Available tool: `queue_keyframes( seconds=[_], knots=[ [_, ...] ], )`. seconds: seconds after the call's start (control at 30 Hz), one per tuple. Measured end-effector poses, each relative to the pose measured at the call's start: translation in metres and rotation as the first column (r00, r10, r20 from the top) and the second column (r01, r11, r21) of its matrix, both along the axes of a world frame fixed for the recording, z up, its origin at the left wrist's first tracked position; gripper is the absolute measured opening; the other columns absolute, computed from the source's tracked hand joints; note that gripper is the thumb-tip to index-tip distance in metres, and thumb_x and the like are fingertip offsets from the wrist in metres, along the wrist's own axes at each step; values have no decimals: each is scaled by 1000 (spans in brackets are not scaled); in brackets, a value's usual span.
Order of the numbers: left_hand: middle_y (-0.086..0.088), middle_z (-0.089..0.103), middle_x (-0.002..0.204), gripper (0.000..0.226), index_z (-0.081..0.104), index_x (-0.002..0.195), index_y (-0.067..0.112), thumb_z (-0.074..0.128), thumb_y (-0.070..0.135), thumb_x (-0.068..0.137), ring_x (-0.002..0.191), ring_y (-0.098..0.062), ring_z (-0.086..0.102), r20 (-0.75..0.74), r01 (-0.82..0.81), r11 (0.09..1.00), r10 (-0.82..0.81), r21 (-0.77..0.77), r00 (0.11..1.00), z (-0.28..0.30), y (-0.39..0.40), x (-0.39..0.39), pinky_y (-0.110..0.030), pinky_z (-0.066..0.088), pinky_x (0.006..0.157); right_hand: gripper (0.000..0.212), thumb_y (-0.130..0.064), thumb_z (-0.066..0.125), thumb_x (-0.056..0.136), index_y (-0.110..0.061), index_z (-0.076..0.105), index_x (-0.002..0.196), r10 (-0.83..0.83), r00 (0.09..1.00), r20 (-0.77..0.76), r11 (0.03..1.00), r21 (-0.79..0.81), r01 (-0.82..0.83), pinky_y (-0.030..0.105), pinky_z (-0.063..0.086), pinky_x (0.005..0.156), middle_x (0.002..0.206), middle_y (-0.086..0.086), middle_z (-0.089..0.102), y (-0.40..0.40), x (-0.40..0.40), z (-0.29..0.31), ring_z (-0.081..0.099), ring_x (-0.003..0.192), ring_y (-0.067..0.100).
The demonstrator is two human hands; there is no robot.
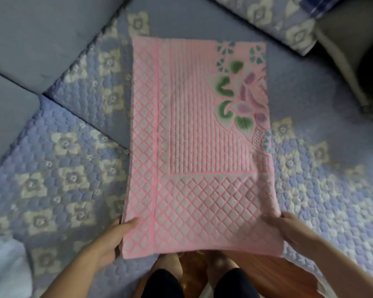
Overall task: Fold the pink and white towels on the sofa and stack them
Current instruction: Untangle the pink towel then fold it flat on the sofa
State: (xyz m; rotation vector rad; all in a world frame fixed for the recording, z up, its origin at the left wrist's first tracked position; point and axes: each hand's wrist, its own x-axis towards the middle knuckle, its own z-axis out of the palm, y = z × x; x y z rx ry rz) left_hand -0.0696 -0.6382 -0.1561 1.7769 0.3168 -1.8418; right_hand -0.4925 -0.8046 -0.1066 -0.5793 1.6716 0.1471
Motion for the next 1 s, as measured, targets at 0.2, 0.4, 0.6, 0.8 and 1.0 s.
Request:
queue_keyframes(
  seconds=[0.2, 0.4, 0.6, 0.8, 1.0],
  knots=[
    [-3, 71, 62, 20, 75, 58, 8, 61, -3, 65, 59, -11, 69, 81, -26, 994, 17, 108, 997, 108, -81, 40, -22, 58, 50, 44, -14, 71, 81, 8, 62, 119, -238, 963, 125, 970, 75, 230, 42, 62, 70, 103, 26, 72, -79, 29, 105, 73, 81, 34],
    [-5, 54, 48, 27, 55, 72, 11, 38, 7, 92, 31, -9, 47, 114, -275, 912, 322, -303, 940, 191, -285, 106, -33, 58, 49, 78, -2, 100, 25, -11, 66, 94, -487, 788, 376, 790, -196, 581, 29, 59, 50, 64, 4, 69, -245, 72, 153, 69, 54, 11],
    [-26, 67, 107, 42, 64, 120, 3, 41, 36, 104, 92, -39, 67, 780, 359, 933, -248, 32, 575, 63, -366, 116, -48, 56, 86, 50, -57, 45, 88, -14, 61, 68, -221, 962, -160, 767, -638, 70, 52, 55, 73, 70, 22, 64, -341, 121, 36, 61, 65, 31],
    [-33, 59, 125, 56, 55, 130, -2, 62, 41, 94, 116, -46, 57, 839, 378, 910, -333, 168, 430, -25, -347, 68, -46, 46, 97, 30, -38, 62, 94, -10, 63, 103, 72, 944, -321, 798, -550, -247, 36, 50, 69, 89, 12, 69, -331, 121, -50, 65, 78, 29],
    [-12, 67, 109, 45, 60, 117, 5, 69, 41, 91, 101, -29, 65, 852, 362, 930, -236, 60, 467, -16, -397, 87, -36, 49, 85, 36, -41, 69, 90, -11, 63, 109, 67, 979, -193, 780, -602, -172, 27, 48, 59, 93, 6, 69, -395, 137, -55, 64, 74, 20]
  ],
)
